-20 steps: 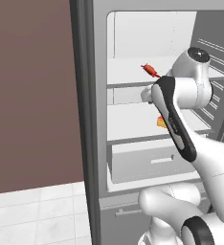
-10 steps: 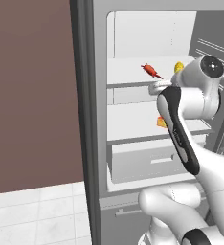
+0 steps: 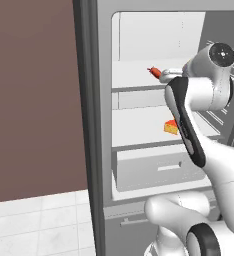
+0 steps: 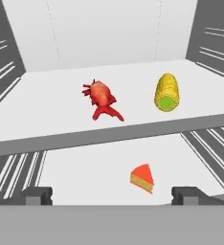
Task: Take the cheese, fish, and corn from the fridge and place them on the plate on the dining counter to create an appetizer plate.
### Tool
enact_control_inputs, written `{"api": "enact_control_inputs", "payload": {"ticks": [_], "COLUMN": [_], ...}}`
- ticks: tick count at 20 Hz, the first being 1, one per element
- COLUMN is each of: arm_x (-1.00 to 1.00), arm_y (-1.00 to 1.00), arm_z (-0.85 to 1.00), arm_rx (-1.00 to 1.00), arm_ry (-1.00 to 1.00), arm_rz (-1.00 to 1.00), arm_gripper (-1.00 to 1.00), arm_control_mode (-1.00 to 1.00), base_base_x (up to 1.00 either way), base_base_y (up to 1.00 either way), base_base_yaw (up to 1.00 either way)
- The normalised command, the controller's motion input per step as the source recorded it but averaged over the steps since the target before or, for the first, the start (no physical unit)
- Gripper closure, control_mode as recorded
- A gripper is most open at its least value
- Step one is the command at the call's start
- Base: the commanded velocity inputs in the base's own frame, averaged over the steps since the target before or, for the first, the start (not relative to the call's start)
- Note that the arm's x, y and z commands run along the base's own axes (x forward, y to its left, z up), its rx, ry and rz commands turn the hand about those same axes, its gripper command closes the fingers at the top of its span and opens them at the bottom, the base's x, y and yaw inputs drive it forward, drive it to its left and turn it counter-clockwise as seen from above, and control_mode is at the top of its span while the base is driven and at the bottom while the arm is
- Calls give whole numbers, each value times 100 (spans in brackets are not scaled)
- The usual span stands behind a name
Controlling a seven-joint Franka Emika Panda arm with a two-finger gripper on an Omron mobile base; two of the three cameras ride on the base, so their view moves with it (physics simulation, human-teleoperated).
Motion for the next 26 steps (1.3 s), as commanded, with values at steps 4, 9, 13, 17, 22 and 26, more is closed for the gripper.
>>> {"api": "enact_control_inputs", "payload": {"ticks": [4,9,13,17,22,26], "arm_x": [23,35,59,79,68,64], "arm_y": [-16,-3,0,0,0,0], "arm_z": [1,-15,-23,-15,0,0], "arm_rx": [9,6,3,5,3,1], "arm_ry": [-3,-6,0,2,8,7], "arm_rz": [-1,0,0,0,0,0], "arm_gripper": [-100,-100,-100,-100,-100,-100], "arm_control_mode": [-100,-100,-100,-100,-100,-100], "base_base_x": [0,0,0,0,0,0], "base_base_y": [0,0,0,0,0,0], "base_base_yaw": [0,0,0,0,0,0]}}
